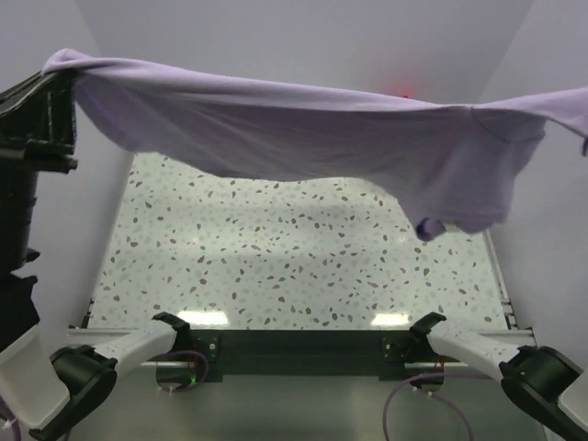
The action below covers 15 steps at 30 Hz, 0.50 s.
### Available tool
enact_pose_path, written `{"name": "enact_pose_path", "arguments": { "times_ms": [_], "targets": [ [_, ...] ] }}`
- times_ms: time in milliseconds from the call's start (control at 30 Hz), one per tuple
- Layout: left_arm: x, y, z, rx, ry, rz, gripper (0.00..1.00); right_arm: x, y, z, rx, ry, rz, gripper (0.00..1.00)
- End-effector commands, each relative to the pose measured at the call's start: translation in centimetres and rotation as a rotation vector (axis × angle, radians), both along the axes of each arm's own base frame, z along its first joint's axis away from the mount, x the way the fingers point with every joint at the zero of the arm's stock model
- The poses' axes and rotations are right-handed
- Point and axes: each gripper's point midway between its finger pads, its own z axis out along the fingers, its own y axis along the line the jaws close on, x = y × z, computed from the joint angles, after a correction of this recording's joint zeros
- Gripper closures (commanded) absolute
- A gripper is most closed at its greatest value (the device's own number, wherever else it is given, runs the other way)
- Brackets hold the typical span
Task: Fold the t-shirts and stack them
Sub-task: Flatten the tshirt out
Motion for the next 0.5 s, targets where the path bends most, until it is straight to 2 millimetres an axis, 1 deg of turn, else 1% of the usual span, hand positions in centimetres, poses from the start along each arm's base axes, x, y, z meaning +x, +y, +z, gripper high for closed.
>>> {"name": "enact_pose_path", "arguments": {
  "times_ms": [0, 33, 133, 167, 200, 233, 267, 300, 333, 367, 400, 433, 467],
  "targets": [
    [-3.0, 0.3, 1.2, 0.027, -0.080, -0.027, 1.00, -2.0, 0.6, 2.2, -0.043, -0.100, 0.057, 1.00],
    [-4.1, 0.7, 1.5, 0.017, -0.103, -0.031, 1.00, -3.1, 0.3, 2.9, -0.032, -0.137, 0.070, 1.00],
    [-4.9, 1.0, 1.6, 0.003, -0.121, -0.038, 1.00, -4.2, 0.1, 3.7, -0.007, -0.182, 0.095, 1.00],
    [-4.6, 0.9, 1.4, 0.005, -0.113, -0.037, 1.00, -4.2, 0.2, 3.8, -0.003, -0.188, 0.101, 1.00],
    [-4.2, 0.8, 1.1, 0.011, -0.103, -0.032, 1.00, -3.5, 0.7, 3.6, -0.006, -0.177, 0.108, 1.00],
    [-2.8, 0.4, 0.3, 0.020, -0.068, -0.023, 1.00, -3.0, 1.0, 3.6, -0.006, -0.170, 0.110, 1.00],
    [-1.9, 0.3, -0.2, 0.022, -0.043, -0.009, 1.00, -2.1, 1.3, 3.3, -0.008, -0.150, 0.103, 1.00],
    [-0.6, 0.4, -1.0, 0.031, -0.003, 0.020, 1.00, -0.2, 2.5, 2.6, -0.027, -0.110, 0.104, 1.00],
    [1.6, -0.2, -2.3, 0.051, 0.053, 0.035, 1.00, 0.8, 3.1, 2.1, -0.041, -0.082, 0.103, 1.00],
    [2.9, -0.5, -3.3, 0.064, 0.095, 0.050, 1.00, 2.0, 3.8, 1.4, -0.055, -0.054, 0.101, 1.00],
    [4.4, -0.7, -4.6, 0.082, 0.148, 0.071, 1.00, 4.2, 5.0, 0.2, -0.084, -0.005, 0.094, 1.00],
    [6.8, -1.4, -6.4, 0.109, 0.211, 0.088, 1.00, 6.3, 6.2, -0.9, -0.112, 0.042, 0.085, 1.00],
    [8.1, -1.6, -7.5, 0.123, 0.248, 0.107, 1.00, 7.9, 7.0, -1.9, -0.133, 0.078, 0.077, 1.00]
  ]
}}
